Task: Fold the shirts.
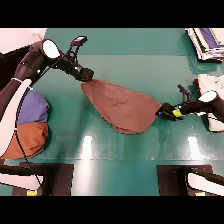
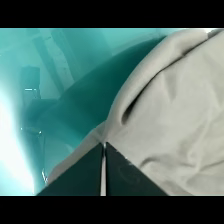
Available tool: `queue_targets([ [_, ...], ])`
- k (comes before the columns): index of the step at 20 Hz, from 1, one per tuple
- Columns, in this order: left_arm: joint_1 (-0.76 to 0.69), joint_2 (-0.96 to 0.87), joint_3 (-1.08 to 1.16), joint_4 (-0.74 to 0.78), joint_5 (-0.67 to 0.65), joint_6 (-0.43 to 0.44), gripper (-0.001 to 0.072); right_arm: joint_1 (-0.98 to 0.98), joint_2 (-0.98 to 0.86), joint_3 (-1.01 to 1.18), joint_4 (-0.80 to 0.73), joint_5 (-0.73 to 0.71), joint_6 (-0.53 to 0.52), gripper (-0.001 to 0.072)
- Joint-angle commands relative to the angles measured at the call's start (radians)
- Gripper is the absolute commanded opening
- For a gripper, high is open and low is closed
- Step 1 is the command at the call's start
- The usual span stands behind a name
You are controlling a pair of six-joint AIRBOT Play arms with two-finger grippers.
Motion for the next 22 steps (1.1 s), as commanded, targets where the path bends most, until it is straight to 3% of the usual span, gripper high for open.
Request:
queue_targets([
  [1, 0.0, 0.002, 0.001, 0.001, -0.009, 0.0, 0.0022, 0.045, -0.115, 0.05, 0.016, -0.05, -0.004, 0.0283],
  [3, 0.0, 0.005, 0.002, 0.0, -0.011, -0.009, 0.0022, 0.058, -0.124, 0.095, 0.015, -0.057, -0.039, 0.0016],
  [7, 0.001, 0.117, 0.021, 0.037, -0.005, -0.046, 0.0021, 0.058, 0.019, 0.267, 0.006, -0.016, -0.08, 0.0013],
  [15, 0.0, 0.615, 0.112, 0.045, 0.035, -0.054, 0.0021, -0.042, 0.432, 0.705, 0.005, 0.07, -0.091, 0.0012],
  [18, 0.0, 0.712, 0.114, 0.045, 0.06, -0.079, 0.0021, -0.109, 0.481, 0.823, 0.006, 0.159, -0.08, 0.0012],
  [22, 0.0, 0.691, 0.093, 0.045, 0.013, -0.106, 0.002, -0.163, 0.428, 0.967, 0.006, 0.309, -0.019, 0.0012],
])
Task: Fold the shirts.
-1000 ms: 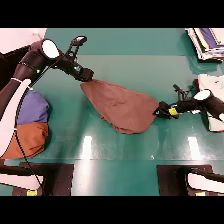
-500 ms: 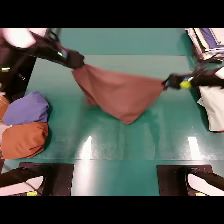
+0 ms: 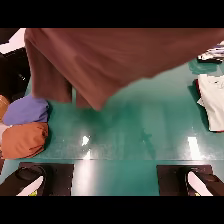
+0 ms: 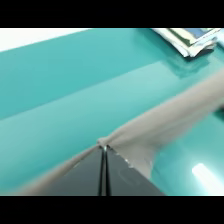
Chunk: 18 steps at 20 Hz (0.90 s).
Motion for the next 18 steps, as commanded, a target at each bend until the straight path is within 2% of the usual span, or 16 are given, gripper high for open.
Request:
queue_targets([
  [1, 0.0, -0.005, -0.038, 0.005, -0.051, -0.027, 0.002, -0.035, -0.043, 0.117, -0.003, 0.155, 0.056, 0.0012],
  [5, -0.08, -0.068, -0.297, 0.058, -0.066, -0.056, 0.002, 0.053, -0.168, 0.011, -0.037, 0.298, 0.085, 0.0012],
  [9, -0.267, -0.089, -0.667, 0.051, 0.024, -0.076, 0.0021, 0.158, -0.211, -0.255, -0.28, 0.296, 0.09, 0.0012],
  [12, -0.37, -0.089, -0.866, -0.056, 0.033, -0.074, 0.0023, 0.14, -0.207, -0.398, -0.287, 0.259, 0.095, 0.0012],
  [15, -0.407, -0.089, -0.927, -0.129, 0.037, -0.074, 0.0028, 0.111, -0.201, -0.46, -0.28, 0.229, 0.095, 0.0012],
  [16, -0.407, -0.088, -0.922, -0.134, 0.052, -0.072, 0.0221, 0.112, -0.201, -0.466, -0.281, 0.224, 0.095, 0.0012],
  [17, -0.406, -0.088, -0.91, -0.128, 0.078, -0.072, 0.0479, 0.112, -0.202, -0.465, -0.281, 0.219, 0.095, 0.0013],
  [18, -0.404, -0.088, -0.886, -0.109, 0.103, -0.071, 0.0501, 0.113, -0.201, -0.465, -0.28, 0.213, 0.095, 0.0013],
])
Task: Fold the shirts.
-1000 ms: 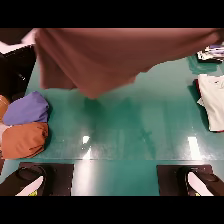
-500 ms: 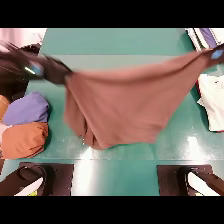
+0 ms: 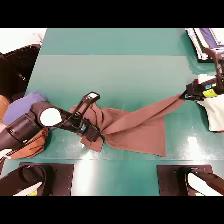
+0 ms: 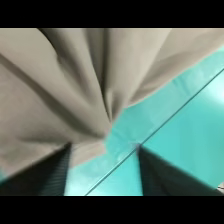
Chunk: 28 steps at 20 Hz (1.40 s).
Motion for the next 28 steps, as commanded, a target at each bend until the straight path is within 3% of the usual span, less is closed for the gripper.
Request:
queue_targets([
  [1, -0.006, -0.001, 0.021, 0.005, 0.06, 0.002, 0.0501, -0.004, 0.0, -0.033, -0.01, -0.023, 0.001, 0.0013],
  [7, 0.348, -0.001, 0.203, 0.062, 0.071, 0.016, 0.0501, -0.004, 0.0, -0.033, -0.011, -0.026, 0.001, 0.0013],
  [12, 0.575, -0.104, 0.196, 0.057, -0.033, 0.129, 0.0501, -0.004, -0.001, -0.033, -0.01, -0.051, 0.001, 0.0013],
  [18, 0.603, -0.356, 0.221, -0.229, 0.053, 0.266, 0.0501, 0.006, -0.001, -0.033, -0.011, -0.048, 0.002, 0.0013],
  [21, 0.597, -0.462, 0.286, -0.325, 0.067, 0.266, 0.0501, 0.029, -0.001, -0.033, -0.011, -0.05, 0.002, 0.0013],
  [28, 0.528, -0.592, 0.328, -0.282, 0.061, 0.245, 0.05, 0.029, -0.001, -0.033, -0.011, -0.055, 0.002, 0.0013],
])
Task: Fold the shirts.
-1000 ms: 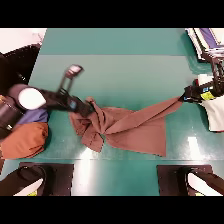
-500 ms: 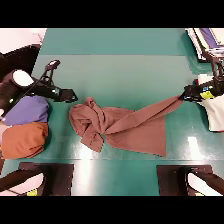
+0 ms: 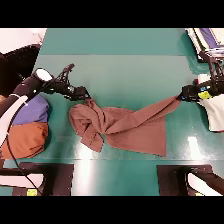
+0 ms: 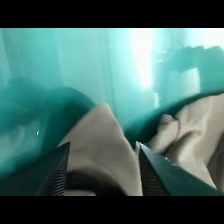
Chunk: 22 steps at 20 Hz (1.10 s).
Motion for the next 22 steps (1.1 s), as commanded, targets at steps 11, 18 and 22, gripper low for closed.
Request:
queue_targets([
  [11, -0.013, -0.028, 0.011, -0.079, 0.111, -0.026, 0.0021, 0.002, 0.002, 0.002, 0.0, -0.027, 0.0, 0.0013],
  [18, -0.012, 0.37, 0.257, 0.144, 0.156, -0.027, 0.0021, 0.0, 0.03, 0.348, -0.006, -0.054, -0.03, 0.0013],
  [22, -0.012, 0.599, 0.496, 0.215, 0.155, -0.027, 0.0021, -0.042, 0.136, 0.534, -0.009, -0.153, -0.031, 0.0013],
])
